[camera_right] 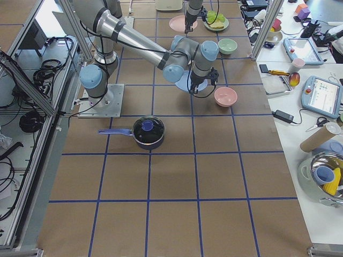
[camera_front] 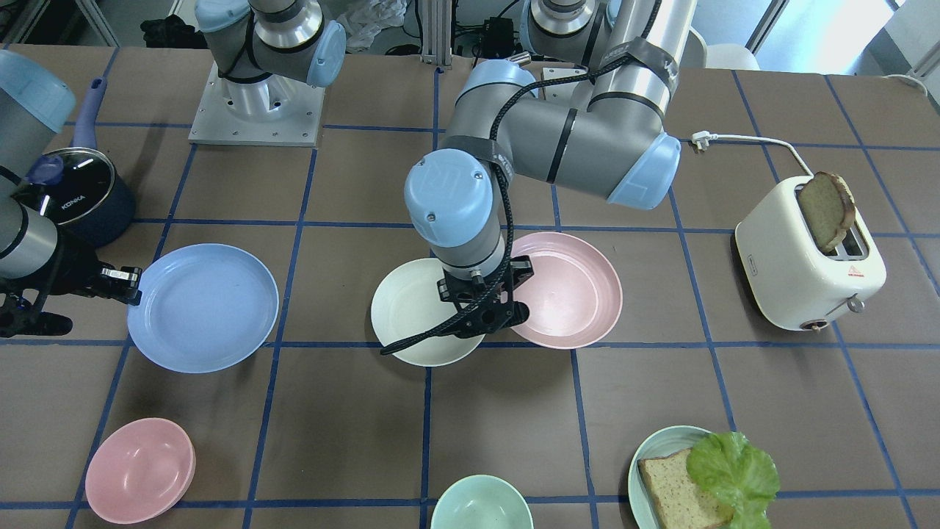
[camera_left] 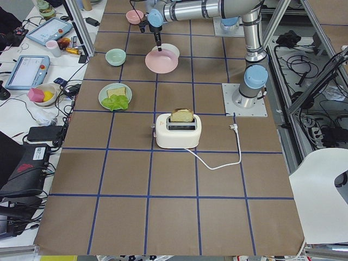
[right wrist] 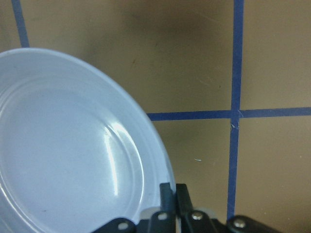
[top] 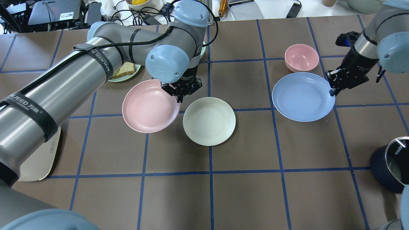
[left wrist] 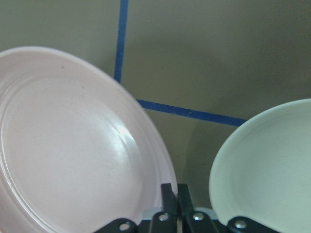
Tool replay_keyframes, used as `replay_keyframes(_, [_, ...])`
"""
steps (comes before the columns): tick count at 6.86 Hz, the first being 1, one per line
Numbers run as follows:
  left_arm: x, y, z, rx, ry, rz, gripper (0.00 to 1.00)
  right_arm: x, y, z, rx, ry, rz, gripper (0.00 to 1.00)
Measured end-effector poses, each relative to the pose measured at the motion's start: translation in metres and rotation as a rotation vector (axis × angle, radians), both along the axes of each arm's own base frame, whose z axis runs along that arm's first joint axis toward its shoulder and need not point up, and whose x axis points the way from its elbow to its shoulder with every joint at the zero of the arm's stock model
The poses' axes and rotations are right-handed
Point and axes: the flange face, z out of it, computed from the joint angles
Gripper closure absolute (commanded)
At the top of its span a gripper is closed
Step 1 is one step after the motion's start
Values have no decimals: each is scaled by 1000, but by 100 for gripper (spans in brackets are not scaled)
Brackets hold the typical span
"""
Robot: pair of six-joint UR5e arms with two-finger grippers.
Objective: Stack three plates with pink and blue
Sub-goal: 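Lift the pink plate with the left gripper and carry it over the cream plate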
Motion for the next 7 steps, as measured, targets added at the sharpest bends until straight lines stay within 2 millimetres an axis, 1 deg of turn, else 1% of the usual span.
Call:
replay_keyframes(1, [-35, -5, -1, -9, 16, 21, 100, 0, 0, 0, 0, 0, 0, 100])
replay_keyframes(2, [-72, -6, -8, -17, 20, 24, 100, 0, 0, 0, 1, 0, 0, 100])
replay_keyframes(3, [-104, -5, -16, -14, 15, 8, 100, 0, 0, 0, 2, 0, -1, 100])
replay_keyframes(4, [-124, -7, -20, -3, 3, 3, 100, 0, 0, 0, 2, 0, -1, 100])
replay_keyframes(5, [-136, -14, -24, 8, -10, 14, 100, 0, 1, -1, 3, 0, -1, 100])
replay_keyframes(6, [-145, -21, -34, 26, -27, 24, 100, 0, 1, -1, 4, 0, -1, 100])
replay_keyframes(7, [-150, -22, -45, 52, -49, 27, 100, 0, 1, -2, 7, 2, -1, 100])
